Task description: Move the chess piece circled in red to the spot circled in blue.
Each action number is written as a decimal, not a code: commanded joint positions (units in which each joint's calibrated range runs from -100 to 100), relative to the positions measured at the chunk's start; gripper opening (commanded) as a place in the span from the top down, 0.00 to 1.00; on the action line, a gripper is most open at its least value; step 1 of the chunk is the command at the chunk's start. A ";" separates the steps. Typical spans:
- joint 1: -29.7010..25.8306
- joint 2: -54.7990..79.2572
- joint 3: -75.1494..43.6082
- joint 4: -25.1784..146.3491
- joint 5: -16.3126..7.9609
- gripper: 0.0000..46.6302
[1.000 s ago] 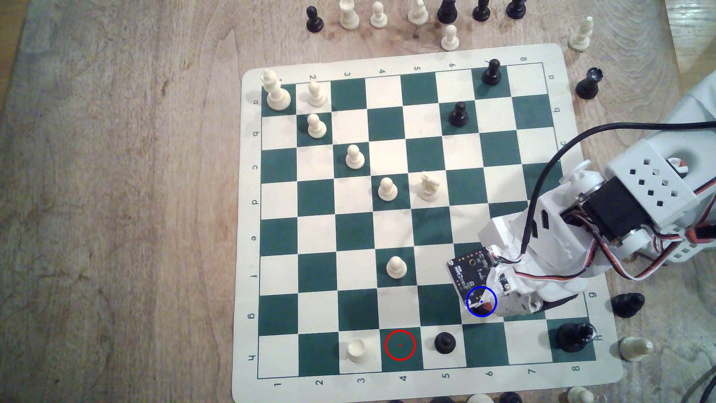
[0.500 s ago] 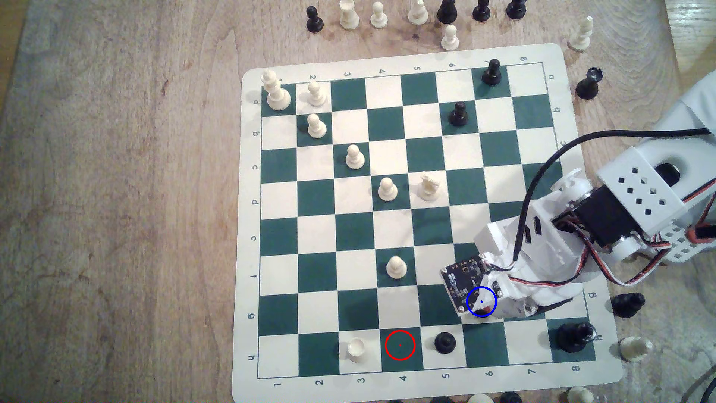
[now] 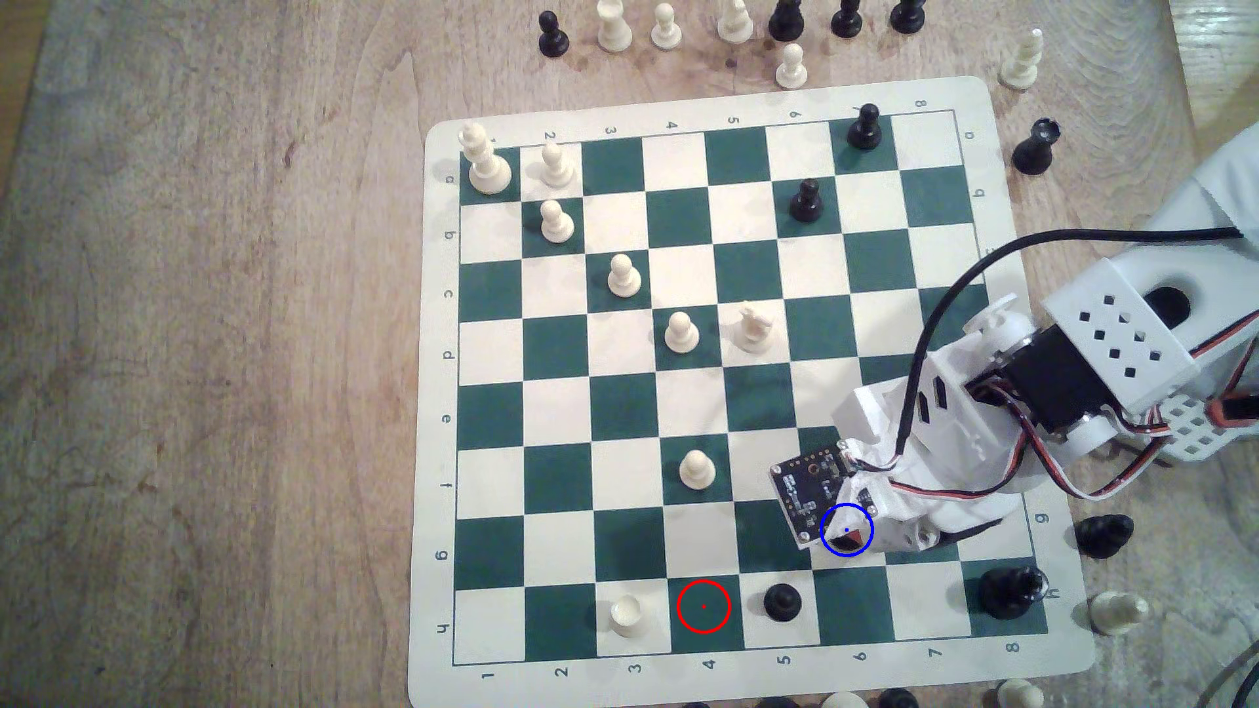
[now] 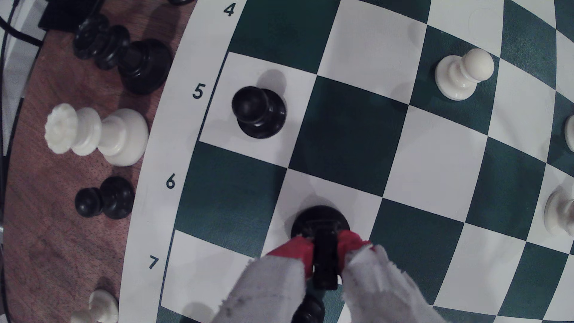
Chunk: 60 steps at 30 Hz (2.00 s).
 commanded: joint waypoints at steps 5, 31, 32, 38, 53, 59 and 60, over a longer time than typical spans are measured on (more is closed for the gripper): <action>-0.02 0.58 -0.75 -1.89 0.29 0.95; 1.08 -12.15 -1.56 3.44 -0.63 0.54; 1.23 -13.09 -1.56 3.60 -0.68 0.54; 6.24 -22.34 -1.29 3.27 -1.32 0.58; 10.46 -44.92 19.20 -18.51 -1.03 1.00; 12.73 -55.45 31.35 -30.63 -0.05 1.00; 12.89 -58.76 33.34 -31.70 0.63 1.00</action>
